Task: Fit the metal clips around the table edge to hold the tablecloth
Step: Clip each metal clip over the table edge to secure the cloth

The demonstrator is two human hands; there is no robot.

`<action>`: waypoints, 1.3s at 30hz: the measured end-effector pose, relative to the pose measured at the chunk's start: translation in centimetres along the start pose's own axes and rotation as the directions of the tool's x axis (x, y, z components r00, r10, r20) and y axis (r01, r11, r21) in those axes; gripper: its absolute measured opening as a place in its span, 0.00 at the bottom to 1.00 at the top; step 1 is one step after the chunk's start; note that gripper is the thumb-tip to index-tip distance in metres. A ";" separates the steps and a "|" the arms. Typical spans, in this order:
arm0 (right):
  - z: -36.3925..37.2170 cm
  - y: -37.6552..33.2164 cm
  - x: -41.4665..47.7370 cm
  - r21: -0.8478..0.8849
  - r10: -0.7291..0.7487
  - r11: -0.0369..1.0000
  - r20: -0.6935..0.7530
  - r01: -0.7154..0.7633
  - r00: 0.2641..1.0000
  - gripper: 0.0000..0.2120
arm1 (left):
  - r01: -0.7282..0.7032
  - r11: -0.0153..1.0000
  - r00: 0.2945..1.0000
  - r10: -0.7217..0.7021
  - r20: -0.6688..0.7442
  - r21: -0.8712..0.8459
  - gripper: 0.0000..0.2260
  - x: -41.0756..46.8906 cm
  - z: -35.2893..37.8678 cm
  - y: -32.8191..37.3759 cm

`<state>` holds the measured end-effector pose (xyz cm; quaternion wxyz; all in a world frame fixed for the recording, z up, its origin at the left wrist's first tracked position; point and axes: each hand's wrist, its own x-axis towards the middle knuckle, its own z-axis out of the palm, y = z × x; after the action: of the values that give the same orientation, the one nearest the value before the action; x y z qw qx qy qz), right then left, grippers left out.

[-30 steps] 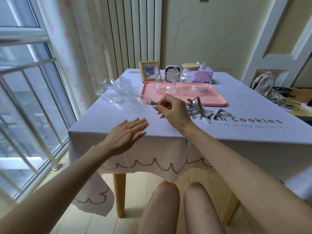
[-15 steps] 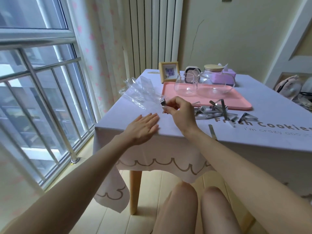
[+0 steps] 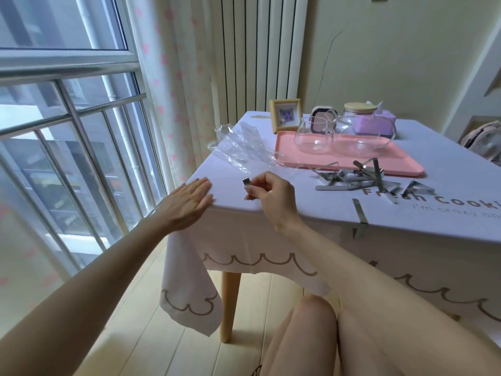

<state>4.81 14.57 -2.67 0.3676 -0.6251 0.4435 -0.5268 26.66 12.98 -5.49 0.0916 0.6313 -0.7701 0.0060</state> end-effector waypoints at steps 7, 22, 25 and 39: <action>3.2 0.1 -1.4 0.162 0.017 0.986 0.082 -0.030 0.997 0.07 | 0.037 0.995 0.999 -0.035 0.015 -0.090 0.27 -0.7 -0.5 -1.5; 9.1 1.9 -4.7 0.201 0.044 0.979 -0.156 -0.012 0.987 0.06 | -0.193 0.980 0.947 0.199 -0.251 0.049 0.20 -2.3 0.0 -2.9; 9.7 2.5 -5.2 0.206 0.078 0.977 -0.157 -0.044 0.985 0.07 | -0.221 0.969 0.936 0.242 -0.257 0.108 0.19 -1.7 0.3 -2.3; 11.4 3.4 -5.4 0.109 0.038 0.994 -0.250 -0.011 0.967 0.06 | -0.118 0.890 0.975 0.019 -0.223 -0.441 0.31 -3.9 -0.6 0.4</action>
<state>15.19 18.47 -9.59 0.3477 -0.5269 0.4656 -0.6202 27.04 16.98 -5.42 0.3171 0.5607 -0.7580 -0.1025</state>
